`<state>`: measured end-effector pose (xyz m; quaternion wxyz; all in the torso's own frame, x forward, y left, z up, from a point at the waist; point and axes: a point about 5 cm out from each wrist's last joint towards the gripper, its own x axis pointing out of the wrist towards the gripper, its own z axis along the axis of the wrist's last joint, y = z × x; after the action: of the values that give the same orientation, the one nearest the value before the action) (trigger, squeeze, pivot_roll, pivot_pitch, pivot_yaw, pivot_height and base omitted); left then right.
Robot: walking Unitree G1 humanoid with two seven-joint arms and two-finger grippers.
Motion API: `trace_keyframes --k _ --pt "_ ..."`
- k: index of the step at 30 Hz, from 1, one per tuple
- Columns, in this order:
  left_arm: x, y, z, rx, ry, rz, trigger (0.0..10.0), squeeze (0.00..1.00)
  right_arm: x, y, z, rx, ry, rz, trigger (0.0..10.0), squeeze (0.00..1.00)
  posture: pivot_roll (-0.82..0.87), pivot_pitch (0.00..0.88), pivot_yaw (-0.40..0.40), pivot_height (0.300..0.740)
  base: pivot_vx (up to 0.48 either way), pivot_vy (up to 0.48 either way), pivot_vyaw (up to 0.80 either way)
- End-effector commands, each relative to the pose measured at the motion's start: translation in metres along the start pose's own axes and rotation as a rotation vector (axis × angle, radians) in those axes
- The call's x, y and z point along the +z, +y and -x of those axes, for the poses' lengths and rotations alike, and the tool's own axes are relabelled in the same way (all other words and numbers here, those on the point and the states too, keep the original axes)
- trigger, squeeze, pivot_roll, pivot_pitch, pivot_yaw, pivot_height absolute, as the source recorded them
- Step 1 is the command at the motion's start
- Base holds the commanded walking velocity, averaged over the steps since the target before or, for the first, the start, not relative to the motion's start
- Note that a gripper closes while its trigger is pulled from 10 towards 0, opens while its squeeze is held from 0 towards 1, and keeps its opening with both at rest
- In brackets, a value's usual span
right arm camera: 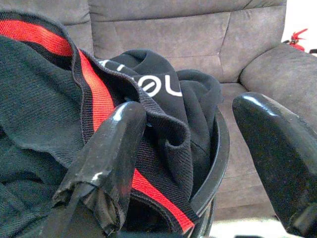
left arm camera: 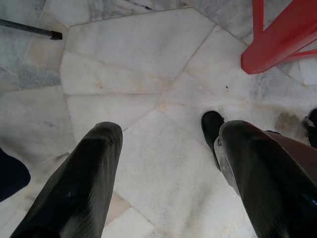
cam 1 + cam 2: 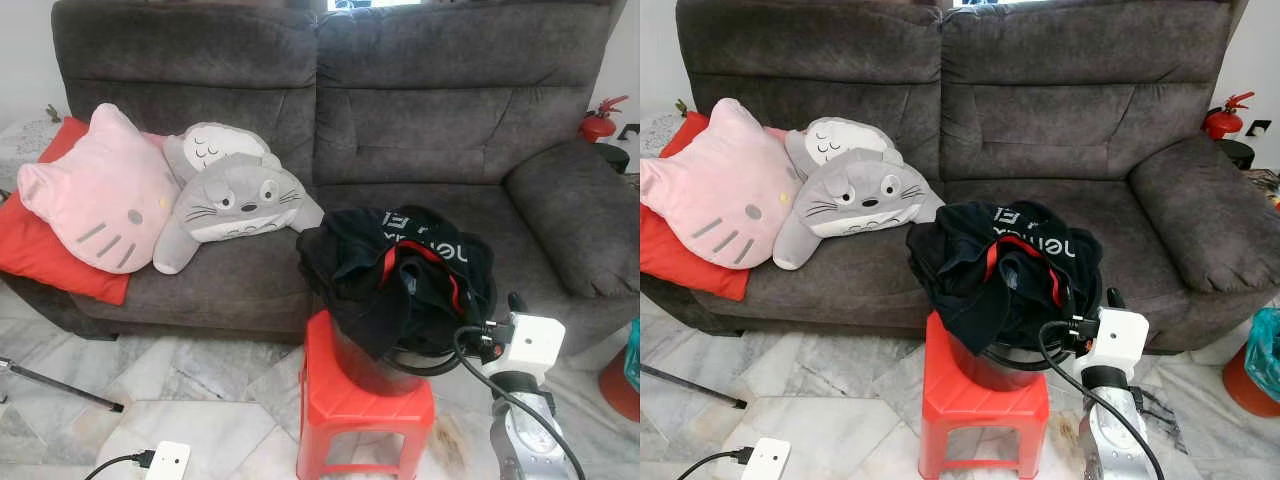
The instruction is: Hang hanger
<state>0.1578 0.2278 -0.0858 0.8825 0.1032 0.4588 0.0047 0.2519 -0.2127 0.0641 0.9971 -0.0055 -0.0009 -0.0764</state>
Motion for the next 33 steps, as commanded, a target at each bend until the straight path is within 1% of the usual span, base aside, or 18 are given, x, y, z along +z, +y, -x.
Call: trace_keyframes --k 1,4,9,18,20,21,23,26,29,33 --pt "-0.004 0.001 0.0 -0.002 0.026 -0.021 10.0 0.0 -0.004 -0.002 -0.004 0.0 0.034 0.017 10.0 0.0 -0.16 0.0 0.027 0.74 0.0 0.0 0.0" --pt "-0.004 0.002 0.001 -0.003 0.029 -0.02 10.0 0.0 -0.003 -0.005 -0.008 -0.005 0.042 0.022 10.0 0.0 -0.16 0.0 0.028 0.74 0.0 0.0 0.0" --pt "-0.005 0.002 0.001 -0.004 0.034 -0.021 10.0 0.0 -0.003 -0.006 -0.013 0.011 0.061 0.045 10.0 0.0 -0.16 0.0 0.028 0.74 0.0 0.0 0.0" --pt "-0.003 0.0 0.0 -0.006 0.031 -0.026 10.0 0.0 -0.001 -0.006 -0.02 0.013 0.066 0.051 10.0 0.0 -0.16 0.0 0.029 0.74 0.0 0.0 0.0" --pt "-0.003 0.0 0.0 -0.006 0.029 -0.027 10.0 0.0 0.001 -0.006 -0.021 0.01 0.062 0.043 10.0 0.0 -0.16 0.0 0.028 0.74 0.0 0.0 0.0" --pt "-0.002 0.0 0.0 -0.006 0.028 -0.027 10.0 0.0 0.002 -0.007 -0.02 0.001 0.056 0.022 10.0 0.0 -0.16 0.0 0.029 0.74 0.0 0.0 0.0" --pt "-0.002 0.0 0.0 -0.006 0.027 -0.028 10.0 0.0 0.002 -0.007 -0.02 -0.005 0.051 0.007 10.0 0.0 -0.17 0.0 0.028 0.74 0.0 0.0 0.0" --pt "-0.002 0.0 0.0 -0.005 0.026 -0.028 10.0 0.0 0.003 -0.009 -0.018 -0.017 0.048 -0.001 10.0 0.0 -0.17 0.0 0.029 0.74 0.0 0.0 0.0" --pt "-0.001 0.002 0.0 -0.005 0.022 -0.03 10.0 0.0 0.003 -0.017 -0.016 -0.063 0.036 -0.02 10.0 0.0 -0.17 0.0 0.031 0.74 0.0 0.0 0.0" --pt "0.0 0.003 0.0 -0.005 0.019 -0.03 10.0 0.0 0.003 -0.02 -0.016 -0.078 0.037 -0.032 10.0 0.0 -0.17 0.0 0.03 0.74 0.0 0.0 0.0"
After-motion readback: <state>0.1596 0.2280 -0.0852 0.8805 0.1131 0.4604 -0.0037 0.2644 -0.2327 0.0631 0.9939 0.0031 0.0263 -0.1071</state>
